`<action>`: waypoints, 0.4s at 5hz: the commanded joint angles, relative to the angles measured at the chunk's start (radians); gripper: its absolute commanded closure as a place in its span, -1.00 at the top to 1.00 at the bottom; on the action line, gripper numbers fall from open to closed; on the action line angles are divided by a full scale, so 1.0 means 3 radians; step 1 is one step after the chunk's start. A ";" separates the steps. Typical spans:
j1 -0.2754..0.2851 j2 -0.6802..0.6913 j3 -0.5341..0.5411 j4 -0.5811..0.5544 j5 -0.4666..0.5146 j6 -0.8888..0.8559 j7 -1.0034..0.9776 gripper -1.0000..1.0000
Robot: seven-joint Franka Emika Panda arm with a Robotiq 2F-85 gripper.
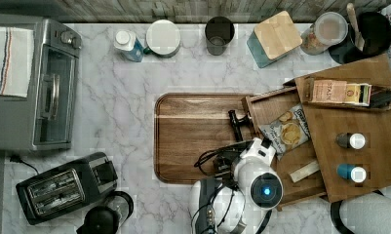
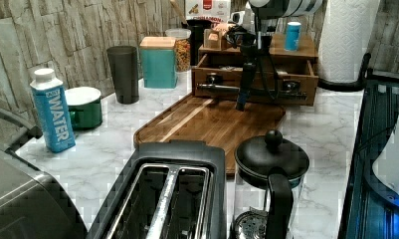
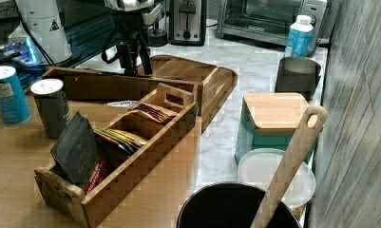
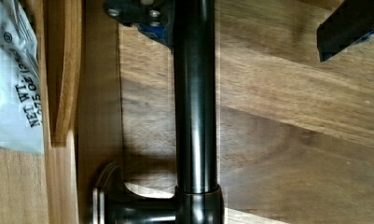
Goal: Open the drawer.
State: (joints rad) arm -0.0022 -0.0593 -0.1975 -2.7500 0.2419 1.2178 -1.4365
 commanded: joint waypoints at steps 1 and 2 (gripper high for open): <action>0.0475 -0.0209 0.0433 -0.0520 0.0365 -0.0271 0.0507 1.00; 0.0412 -0.0219 0.0550 -0.0473 0.0470 -0.0366 0.0515 1.00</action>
State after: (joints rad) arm 0.0492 -0.0828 -0.1333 -2.7832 0.3181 1.2178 -1.3174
